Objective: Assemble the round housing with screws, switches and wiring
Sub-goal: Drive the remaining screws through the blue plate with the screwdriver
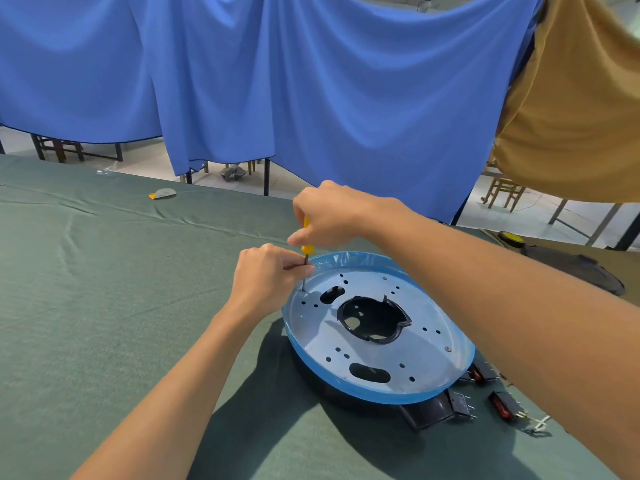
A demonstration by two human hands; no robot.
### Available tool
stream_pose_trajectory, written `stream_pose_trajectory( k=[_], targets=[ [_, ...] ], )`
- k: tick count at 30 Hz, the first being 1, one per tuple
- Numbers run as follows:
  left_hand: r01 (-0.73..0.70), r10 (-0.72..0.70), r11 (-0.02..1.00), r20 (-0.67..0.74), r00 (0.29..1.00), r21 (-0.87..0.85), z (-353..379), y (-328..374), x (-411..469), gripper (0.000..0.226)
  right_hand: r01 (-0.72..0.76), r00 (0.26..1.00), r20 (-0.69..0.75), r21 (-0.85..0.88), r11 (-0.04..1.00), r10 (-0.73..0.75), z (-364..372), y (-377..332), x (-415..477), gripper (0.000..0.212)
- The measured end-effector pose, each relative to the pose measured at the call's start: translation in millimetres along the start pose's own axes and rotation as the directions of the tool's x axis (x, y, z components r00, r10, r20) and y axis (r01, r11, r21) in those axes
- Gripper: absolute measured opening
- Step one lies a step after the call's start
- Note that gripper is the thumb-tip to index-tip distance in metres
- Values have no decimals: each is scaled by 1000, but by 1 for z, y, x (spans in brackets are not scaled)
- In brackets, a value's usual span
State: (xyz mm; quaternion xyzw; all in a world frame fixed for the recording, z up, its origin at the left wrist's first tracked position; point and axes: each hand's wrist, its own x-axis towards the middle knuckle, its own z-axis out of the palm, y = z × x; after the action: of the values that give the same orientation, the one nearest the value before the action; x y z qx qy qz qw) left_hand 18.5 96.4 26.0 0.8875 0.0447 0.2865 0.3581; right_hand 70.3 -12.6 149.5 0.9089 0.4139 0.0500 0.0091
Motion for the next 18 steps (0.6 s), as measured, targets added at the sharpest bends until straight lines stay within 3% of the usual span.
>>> stream_pose_trajectory(
  k=[3, 8, 11, 14, 18],
  targets=[
    [-32, 32, 999, 60, 998, -2, -2, 1, 0, 11, 46, 999, -28, 48, 998, -45, 4, 2, 0, 11],
    [-29, 30, 1000, -50, 998, 7, -1, 3, -3, 11, -70, 996, -47, 26, 997, 71, 8, 4, 1, 39],
    [-25, 25, 1000, -11, 1000, -15, -1, 1, 0, 8, -15, 1000, 19, 0, 1000, 15, 1, 2, 0, 30],
    [-16, 18, 999, 55, 998, -34, -2, 1, 1, 8, 47, 998, -29, 3, 999, -47, 0, 2, 1, 14],
    [-29, 30, 998, 9, 1000, -55, 0, 4, -3, 10, 2, 998, -69, -5, 1000, -2, 5, 3, 0, 38]
  ],
)
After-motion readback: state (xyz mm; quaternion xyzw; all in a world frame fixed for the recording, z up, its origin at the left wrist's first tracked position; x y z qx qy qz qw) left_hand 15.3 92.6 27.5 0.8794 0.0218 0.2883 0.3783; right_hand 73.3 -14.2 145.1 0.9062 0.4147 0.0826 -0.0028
